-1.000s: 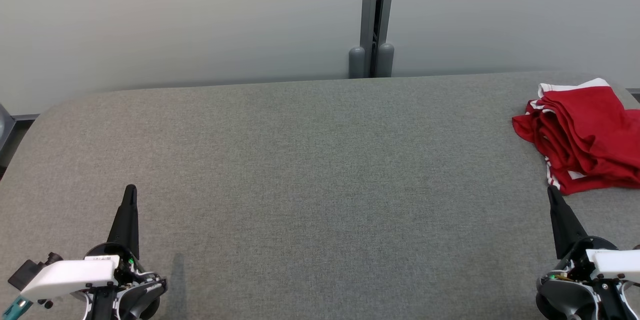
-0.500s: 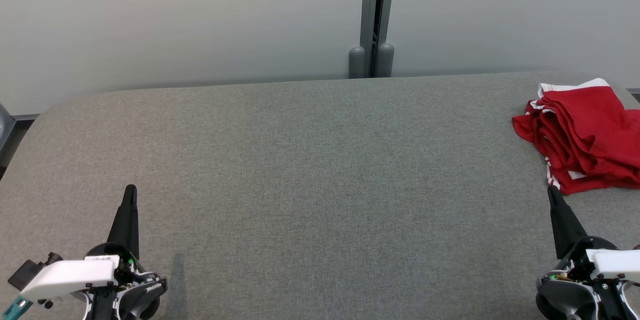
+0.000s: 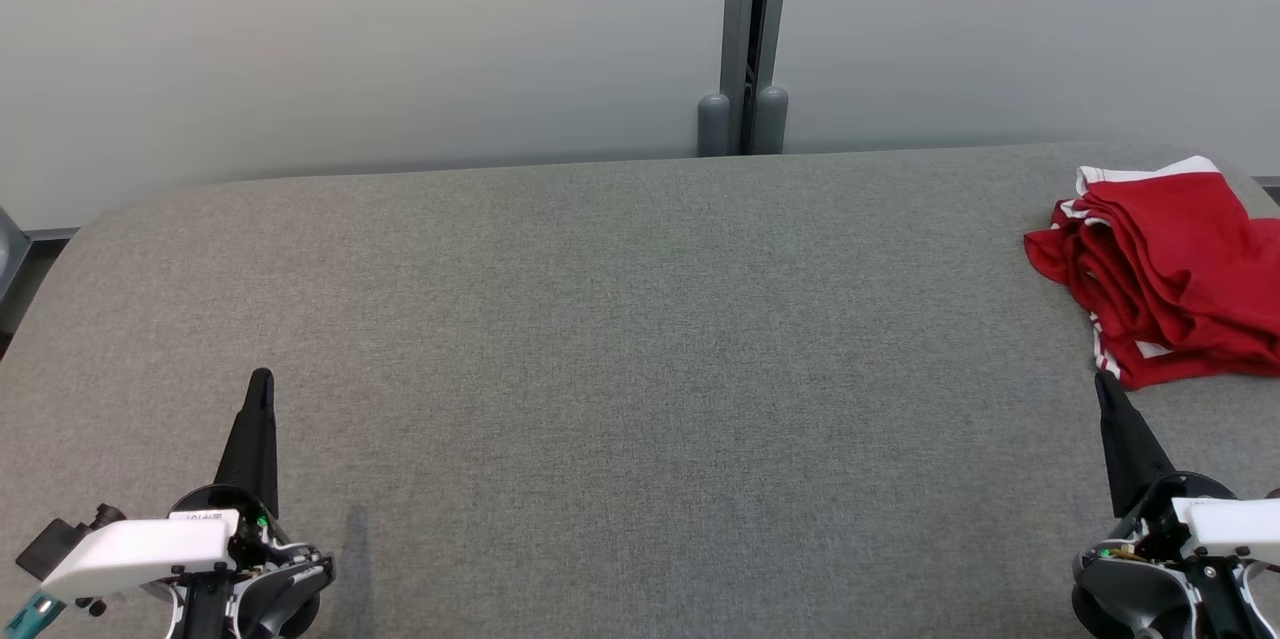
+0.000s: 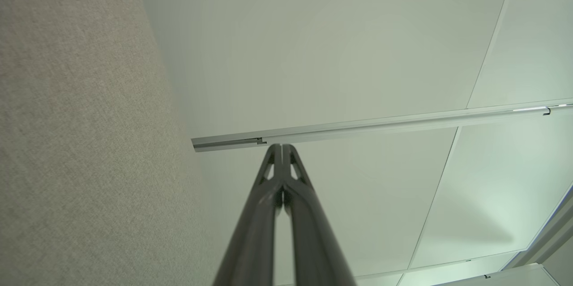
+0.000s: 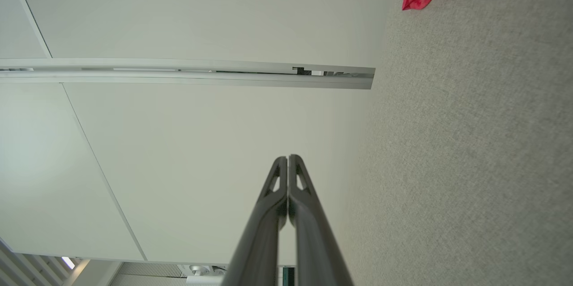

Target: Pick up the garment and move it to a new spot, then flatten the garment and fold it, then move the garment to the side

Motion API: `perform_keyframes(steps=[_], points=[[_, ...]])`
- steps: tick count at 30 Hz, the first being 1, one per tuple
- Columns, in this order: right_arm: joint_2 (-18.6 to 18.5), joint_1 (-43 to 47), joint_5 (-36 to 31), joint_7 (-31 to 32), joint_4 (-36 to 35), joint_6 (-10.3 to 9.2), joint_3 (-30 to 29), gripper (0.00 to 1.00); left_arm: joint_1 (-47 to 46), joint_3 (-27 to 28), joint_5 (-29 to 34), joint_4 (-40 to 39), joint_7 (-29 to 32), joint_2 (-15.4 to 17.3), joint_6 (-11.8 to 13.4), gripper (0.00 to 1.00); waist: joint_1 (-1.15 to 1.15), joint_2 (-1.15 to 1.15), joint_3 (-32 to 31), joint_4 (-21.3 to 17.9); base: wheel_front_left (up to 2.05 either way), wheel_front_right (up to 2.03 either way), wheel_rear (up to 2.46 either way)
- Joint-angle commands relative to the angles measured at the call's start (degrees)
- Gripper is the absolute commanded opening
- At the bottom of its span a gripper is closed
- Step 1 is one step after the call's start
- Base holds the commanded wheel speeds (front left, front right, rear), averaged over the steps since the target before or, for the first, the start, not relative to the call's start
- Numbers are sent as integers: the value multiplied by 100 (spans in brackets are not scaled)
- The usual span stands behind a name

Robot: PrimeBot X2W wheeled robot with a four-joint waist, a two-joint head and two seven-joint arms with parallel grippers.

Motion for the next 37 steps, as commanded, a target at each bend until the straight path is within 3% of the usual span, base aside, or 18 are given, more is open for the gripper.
perform_keyframes(steps=[1, 37], points=[[-22, -44, 15, 19, -14, 1, -7, 0, -59, 23, -6, 5, 19, 30, -21, 0, 0, 0, 0, 0, 0, 0, 0], [-22, -44, 16, 18, -14, 0, -6, 0, -59, 22, -7, 4, 18, 31, -21, 0, 0, 0, 0, 0, 0, 0, 0]])
